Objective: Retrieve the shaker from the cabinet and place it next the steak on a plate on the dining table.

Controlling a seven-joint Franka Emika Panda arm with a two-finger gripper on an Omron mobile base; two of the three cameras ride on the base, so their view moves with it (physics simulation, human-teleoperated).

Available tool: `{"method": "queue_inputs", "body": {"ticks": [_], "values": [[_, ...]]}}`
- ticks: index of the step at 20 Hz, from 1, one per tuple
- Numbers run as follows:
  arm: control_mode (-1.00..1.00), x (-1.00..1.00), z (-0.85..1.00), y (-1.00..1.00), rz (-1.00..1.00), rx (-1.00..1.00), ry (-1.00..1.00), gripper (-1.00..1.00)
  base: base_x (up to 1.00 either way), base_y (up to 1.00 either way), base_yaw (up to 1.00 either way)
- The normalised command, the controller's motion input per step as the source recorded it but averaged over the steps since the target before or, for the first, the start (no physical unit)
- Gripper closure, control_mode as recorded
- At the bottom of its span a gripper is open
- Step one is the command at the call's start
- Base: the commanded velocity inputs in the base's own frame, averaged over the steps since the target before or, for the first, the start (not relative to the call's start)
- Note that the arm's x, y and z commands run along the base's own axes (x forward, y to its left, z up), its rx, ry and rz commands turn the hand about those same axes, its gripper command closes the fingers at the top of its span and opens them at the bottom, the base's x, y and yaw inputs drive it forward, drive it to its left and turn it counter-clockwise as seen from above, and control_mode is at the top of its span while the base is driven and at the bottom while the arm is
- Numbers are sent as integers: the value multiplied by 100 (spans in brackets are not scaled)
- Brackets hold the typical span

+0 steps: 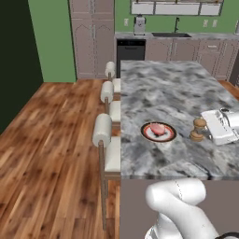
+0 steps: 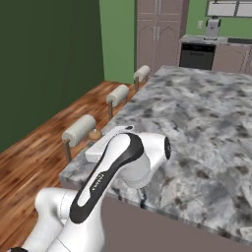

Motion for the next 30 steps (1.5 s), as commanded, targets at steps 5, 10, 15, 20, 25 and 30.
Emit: {"method": "queue_inputs", "body": {"ticks": [5, 10, 15, 20, 25, 30], "values": [[-100, 29, -30, 0, 16, 0, -12, 100, 0, 0, 0], [-100, 39, -29, 0, 6, 0, -6, 100, 0, 0, 0], [-100, 48, -28, 0, 0, -1, 0, 100, 0, 0, 0], [-100, 33, -36, 0, 0, 0, 0, 100, 0, 0, 0], [-100, 20, -35, 0, 0, 0, 0, 100, 0, 0, 0], [-100, 19, -26, 0, 0, 0, -2, 100, 0, 0, 0]]}}
